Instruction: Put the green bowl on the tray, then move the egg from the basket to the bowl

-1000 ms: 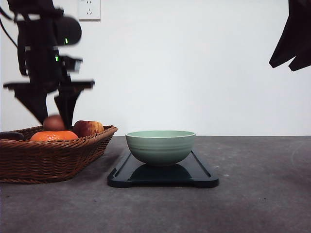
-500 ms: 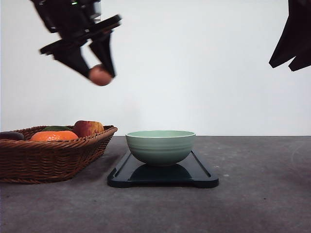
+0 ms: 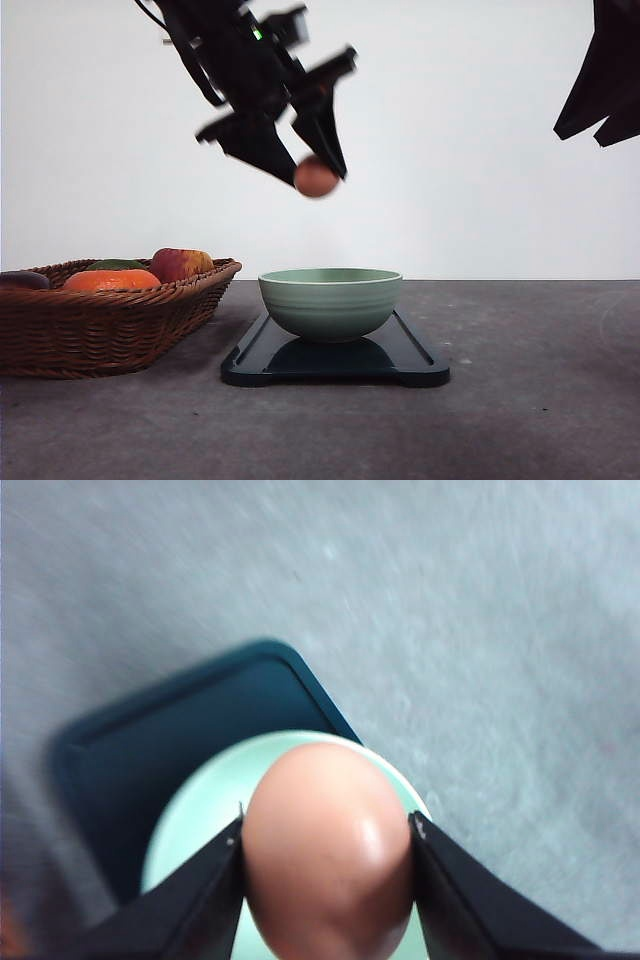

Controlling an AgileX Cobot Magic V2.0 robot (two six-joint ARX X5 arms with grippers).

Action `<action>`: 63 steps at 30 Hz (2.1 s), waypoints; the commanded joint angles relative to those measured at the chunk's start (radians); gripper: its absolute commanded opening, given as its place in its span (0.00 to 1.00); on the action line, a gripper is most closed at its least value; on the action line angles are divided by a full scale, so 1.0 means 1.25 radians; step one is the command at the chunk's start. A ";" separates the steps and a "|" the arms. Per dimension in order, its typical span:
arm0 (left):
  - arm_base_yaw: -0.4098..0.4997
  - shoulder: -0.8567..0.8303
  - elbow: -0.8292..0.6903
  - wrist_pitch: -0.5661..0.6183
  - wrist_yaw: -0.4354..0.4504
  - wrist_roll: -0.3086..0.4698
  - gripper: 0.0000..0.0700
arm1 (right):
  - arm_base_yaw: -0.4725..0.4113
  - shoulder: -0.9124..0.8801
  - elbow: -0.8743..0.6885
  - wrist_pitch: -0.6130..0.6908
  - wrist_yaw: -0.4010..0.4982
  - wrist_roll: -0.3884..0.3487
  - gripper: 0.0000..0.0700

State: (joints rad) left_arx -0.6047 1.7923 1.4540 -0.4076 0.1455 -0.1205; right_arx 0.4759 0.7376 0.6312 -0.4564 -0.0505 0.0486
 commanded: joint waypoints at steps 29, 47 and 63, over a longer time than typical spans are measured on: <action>-0.028 0.194 0.020 0.069 -0.021 0.024 0.46 | 0.005 0.005 0.002 0.005 -0.001 -0.006 0.40; -0.019 0.178 0.166 -0.158 -0.035 0.027 0.50 | 0.005 0.005 0.002 -0.016 0.000 -0.006 0.40; 0.004 -0.124 -0.003 -0.153 -0.027 0.064 0.50 | 0.005 0.005 0.002 -0.015 0.000 -0.006 0.40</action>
State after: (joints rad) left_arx -0.5974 1.6449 1.4760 -0.6101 0.1098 -0.0389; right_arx 0.4759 0.7376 0.6312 -0.4828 -0.0515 0.0486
